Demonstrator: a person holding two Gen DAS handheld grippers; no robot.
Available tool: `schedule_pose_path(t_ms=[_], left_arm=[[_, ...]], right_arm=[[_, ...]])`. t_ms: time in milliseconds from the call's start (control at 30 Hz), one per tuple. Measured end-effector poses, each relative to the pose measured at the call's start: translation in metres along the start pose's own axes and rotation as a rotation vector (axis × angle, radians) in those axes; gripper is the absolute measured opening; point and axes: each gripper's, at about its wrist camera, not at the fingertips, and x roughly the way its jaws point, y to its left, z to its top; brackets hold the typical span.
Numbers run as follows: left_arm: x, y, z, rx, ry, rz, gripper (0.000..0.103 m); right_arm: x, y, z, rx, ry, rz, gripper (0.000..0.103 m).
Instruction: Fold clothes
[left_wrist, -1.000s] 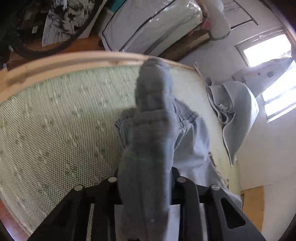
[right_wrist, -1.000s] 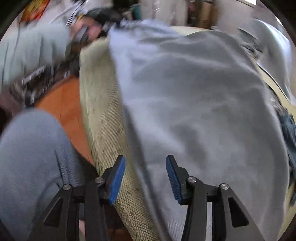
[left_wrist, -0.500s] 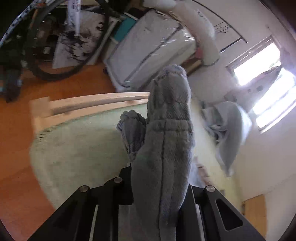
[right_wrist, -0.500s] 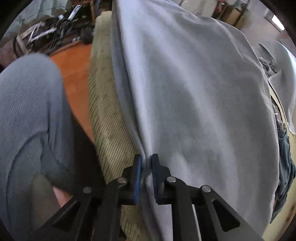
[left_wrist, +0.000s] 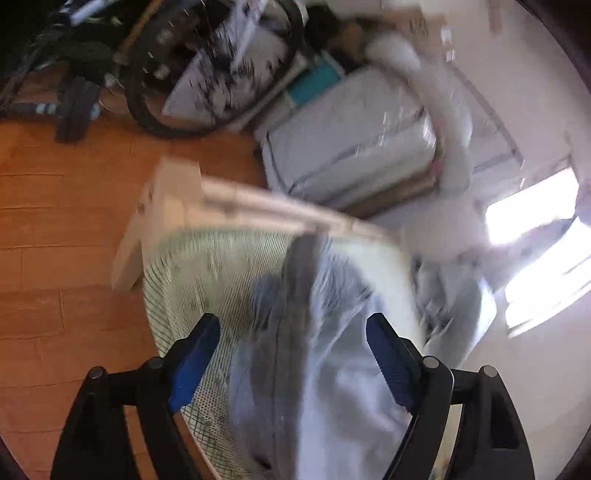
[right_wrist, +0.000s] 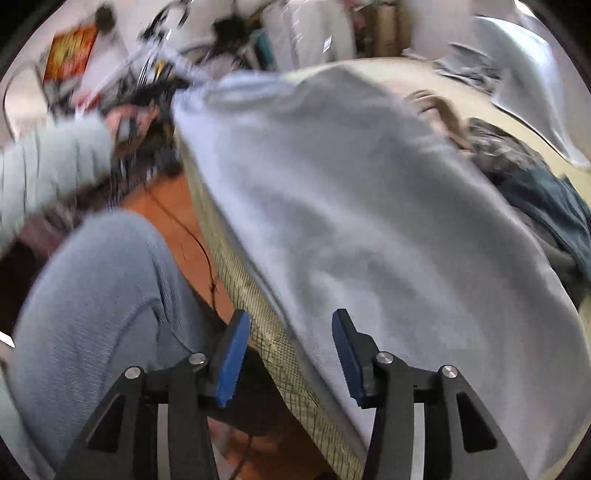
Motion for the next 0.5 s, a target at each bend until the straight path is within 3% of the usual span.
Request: schedule_pose_path(t_ms=[133, 267, 367, 500], left_arm=[[-0.042, -0.032, 0.008, 0.103, -0.100, -0.008, 0.085], [-0.083, -0.090, -0.013, 0.303, -0.144, -0.019, 0.086], [-0.096, -0.138, -0.038, 0.424, -0.146, -0.042, 0.086], [-0.117, -0.208, -0.096, 0.582, -0.149, -0.111, 0.086]], right_arm=[[-0.035, -0.035, -0.005, 0.114, -0.105, -0.012, 0.053], [-0.069, -0.059, -0.017, 0.191, -0.208, -0.056, 0.056], [-0.095, -0.065, -0.024, 0.202, -0.270, -0.076, 0.070], [-0.130, -0.073, -0.033, 0.218, -0.352, -0.103, 0.087]])
